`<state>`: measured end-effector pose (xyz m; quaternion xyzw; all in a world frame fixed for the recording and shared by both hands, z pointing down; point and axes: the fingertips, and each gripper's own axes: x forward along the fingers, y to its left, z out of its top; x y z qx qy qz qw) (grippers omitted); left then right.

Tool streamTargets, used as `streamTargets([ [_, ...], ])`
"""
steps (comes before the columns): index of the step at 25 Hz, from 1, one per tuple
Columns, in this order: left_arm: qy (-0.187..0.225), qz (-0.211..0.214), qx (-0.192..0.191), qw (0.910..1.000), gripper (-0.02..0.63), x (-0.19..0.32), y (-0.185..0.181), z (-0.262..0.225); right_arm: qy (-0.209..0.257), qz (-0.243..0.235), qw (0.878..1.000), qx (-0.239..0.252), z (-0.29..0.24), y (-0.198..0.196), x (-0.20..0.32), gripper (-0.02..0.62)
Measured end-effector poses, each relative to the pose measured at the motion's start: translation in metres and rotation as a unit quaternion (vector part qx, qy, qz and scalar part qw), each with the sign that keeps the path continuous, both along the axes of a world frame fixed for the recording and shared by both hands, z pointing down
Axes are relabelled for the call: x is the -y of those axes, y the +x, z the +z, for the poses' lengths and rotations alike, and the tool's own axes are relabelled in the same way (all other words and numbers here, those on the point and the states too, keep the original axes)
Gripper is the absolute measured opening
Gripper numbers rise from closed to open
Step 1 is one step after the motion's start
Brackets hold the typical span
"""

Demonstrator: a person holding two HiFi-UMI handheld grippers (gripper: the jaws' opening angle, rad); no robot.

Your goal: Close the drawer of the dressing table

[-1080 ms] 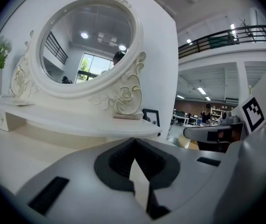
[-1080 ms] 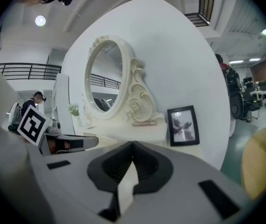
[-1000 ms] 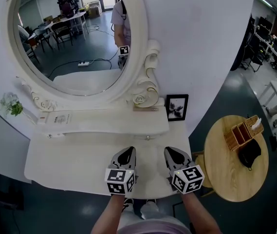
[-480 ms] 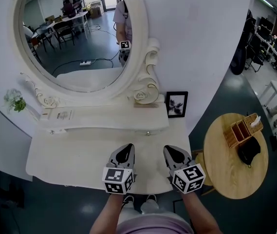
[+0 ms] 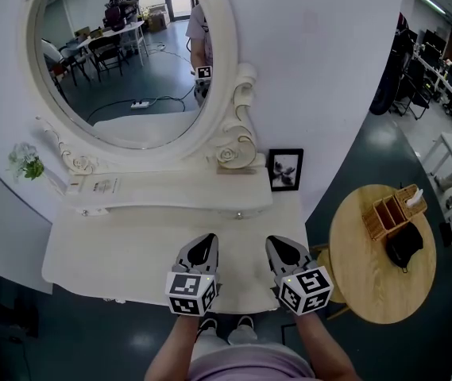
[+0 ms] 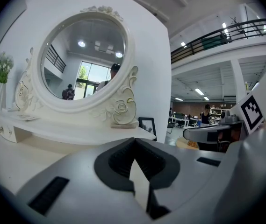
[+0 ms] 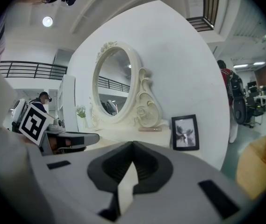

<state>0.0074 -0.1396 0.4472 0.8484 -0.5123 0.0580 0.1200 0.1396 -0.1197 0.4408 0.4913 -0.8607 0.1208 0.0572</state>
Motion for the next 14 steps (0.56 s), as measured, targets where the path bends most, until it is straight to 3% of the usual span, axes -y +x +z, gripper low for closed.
streamTargets([
  [14,-0.004,-0.01,0.001,0.9999,0.002,-0.0067,0.0023,-0.0029,0.004,0.002,1.0,-0.002,-0.0056,0.0075,-0.0078,0.003],
])
